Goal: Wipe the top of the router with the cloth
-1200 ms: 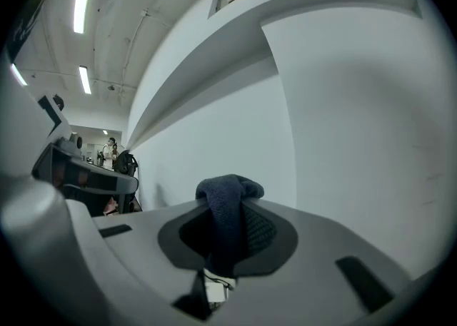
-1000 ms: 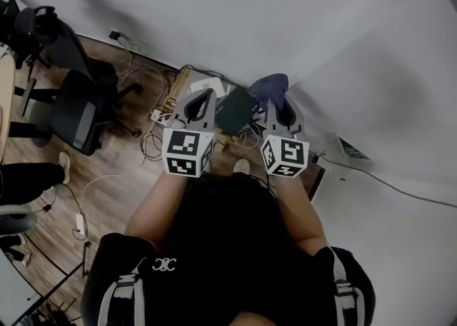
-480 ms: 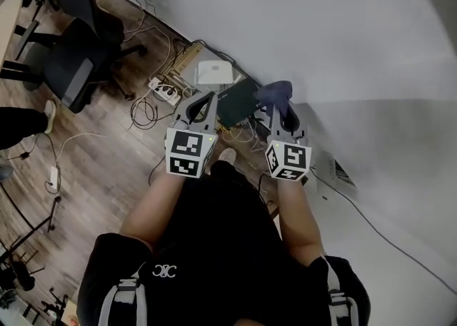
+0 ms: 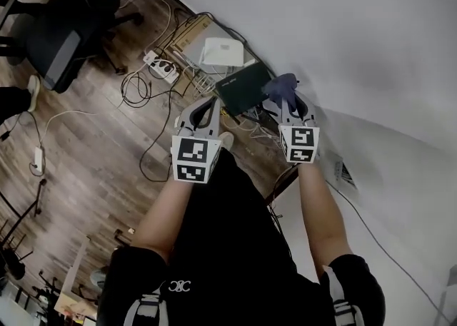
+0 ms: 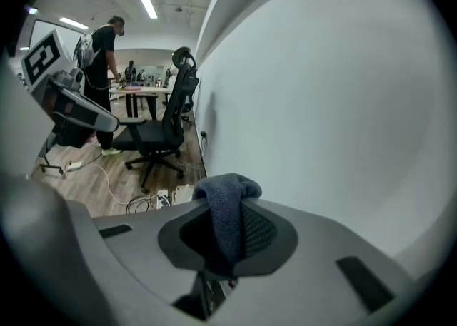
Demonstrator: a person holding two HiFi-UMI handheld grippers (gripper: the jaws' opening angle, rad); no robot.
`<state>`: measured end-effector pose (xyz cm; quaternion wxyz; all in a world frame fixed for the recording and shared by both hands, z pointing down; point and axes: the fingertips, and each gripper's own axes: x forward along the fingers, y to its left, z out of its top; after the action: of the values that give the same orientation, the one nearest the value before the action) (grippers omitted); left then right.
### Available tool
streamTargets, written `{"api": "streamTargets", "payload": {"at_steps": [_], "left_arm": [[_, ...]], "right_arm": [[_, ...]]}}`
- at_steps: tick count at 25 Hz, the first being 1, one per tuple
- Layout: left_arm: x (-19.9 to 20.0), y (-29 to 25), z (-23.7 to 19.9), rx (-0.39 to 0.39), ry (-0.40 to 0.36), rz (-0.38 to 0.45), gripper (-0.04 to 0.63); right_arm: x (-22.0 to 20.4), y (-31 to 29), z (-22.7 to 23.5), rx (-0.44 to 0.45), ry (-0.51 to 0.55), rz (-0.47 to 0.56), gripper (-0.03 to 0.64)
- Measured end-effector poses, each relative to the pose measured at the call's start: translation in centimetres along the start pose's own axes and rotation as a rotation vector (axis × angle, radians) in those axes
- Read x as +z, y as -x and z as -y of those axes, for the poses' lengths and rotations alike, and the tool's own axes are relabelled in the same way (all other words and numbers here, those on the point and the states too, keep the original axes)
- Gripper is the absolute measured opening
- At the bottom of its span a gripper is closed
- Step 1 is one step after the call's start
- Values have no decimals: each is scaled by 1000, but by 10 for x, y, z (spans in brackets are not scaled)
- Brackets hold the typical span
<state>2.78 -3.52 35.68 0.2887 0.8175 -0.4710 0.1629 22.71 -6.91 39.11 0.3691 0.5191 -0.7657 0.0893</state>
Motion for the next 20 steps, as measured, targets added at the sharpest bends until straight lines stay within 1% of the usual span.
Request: {"api": "streamTargets", "payload": {"at_steps": [3,7,11,15,17,20], "left_arm": [[-35,-21,-11,5,2,-39,-2],[-72,-56,-25,2,13,-63,-2],[-108,-86,-31,-30,3,-87,-2],[-146,-103,-40,-60,-23,-130,-2],[-169,-112,-47,-64,-36,-162,-2],[-197,-121,-61,-59,-34,-202,-2]], "right_arm": [[-26,-31,-3,33,87,-74,35],[-61,-80,-8,54,255,-162,35],[-105,-120,-10,76,337,-233,35],[-154,-160,-8,103,422,-377,35],[-176,-179,-9,122,423,-460,35],[-202,-201,-9,140,356,-571,35]]}}
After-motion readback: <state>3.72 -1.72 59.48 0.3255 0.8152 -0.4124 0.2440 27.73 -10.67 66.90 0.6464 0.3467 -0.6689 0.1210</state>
